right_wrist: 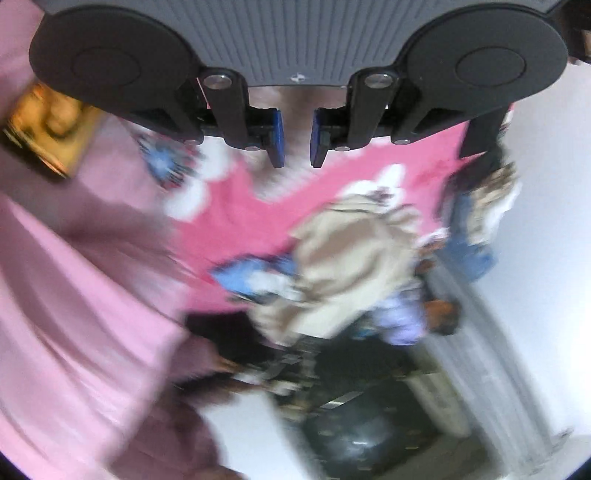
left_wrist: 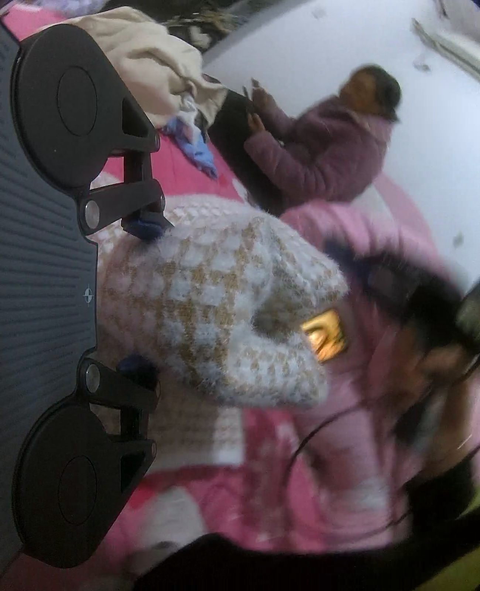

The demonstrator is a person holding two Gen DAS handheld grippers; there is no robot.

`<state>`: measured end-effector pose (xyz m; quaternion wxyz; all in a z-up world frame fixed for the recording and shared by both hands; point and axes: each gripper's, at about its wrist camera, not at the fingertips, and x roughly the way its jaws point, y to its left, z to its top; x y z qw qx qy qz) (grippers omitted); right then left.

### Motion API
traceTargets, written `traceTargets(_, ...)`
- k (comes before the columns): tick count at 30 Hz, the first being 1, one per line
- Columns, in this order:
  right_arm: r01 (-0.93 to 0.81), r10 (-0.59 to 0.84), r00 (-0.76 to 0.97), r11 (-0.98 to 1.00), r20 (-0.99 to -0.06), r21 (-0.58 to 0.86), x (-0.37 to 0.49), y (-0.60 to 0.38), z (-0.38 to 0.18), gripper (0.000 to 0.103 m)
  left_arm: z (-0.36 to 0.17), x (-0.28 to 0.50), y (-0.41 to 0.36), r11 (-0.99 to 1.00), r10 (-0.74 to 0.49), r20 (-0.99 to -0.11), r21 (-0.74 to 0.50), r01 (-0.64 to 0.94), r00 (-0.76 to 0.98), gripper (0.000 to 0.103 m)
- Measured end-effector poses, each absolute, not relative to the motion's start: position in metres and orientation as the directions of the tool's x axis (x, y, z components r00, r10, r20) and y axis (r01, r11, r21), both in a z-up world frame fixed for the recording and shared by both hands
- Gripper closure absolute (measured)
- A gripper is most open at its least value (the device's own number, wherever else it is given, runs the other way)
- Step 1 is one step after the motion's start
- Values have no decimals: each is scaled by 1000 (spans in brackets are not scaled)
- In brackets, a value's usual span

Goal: Fold clothes
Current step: 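Fold the held end over the jacket with the left gripper and release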

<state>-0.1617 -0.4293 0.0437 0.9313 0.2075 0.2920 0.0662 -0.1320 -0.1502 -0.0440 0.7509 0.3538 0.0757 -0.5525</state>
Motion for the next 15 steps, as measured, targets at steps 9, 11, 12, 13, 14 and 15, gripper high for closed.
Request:
traceTargets(9,-175,364,590,929,-721,326,-161,-350,-5,80,-56,-150,-150,116,-724,-555,488,865,410,36)
traceTargets(11,-81,368,520,919,-770,385,-162,-354,-44,81,-55,-149,-146,86,-700,-609,447,890,373,35)
traceTargets(12,-30,397,501,896,-769,443,-163,-360,-59,81,-57,-152,-142,59,-696,-618,459,887,365,35)
traceTargets(13,8,427,502,867,-752,498,-165,-366,-64,81,-59,-155,-138,31,-693,-626,469,882,358,35)
traceTargets(14,26,446,514,845,-733,533,-166,-371,-62,81,-61,-159,-134,4,-689,-635,480,877,350,34)
traceTargets(15,38,461,528,826,-713,562,-168,-377,-57,81,-60,-161,-128,-12,-696,-633,482,876,339,33)
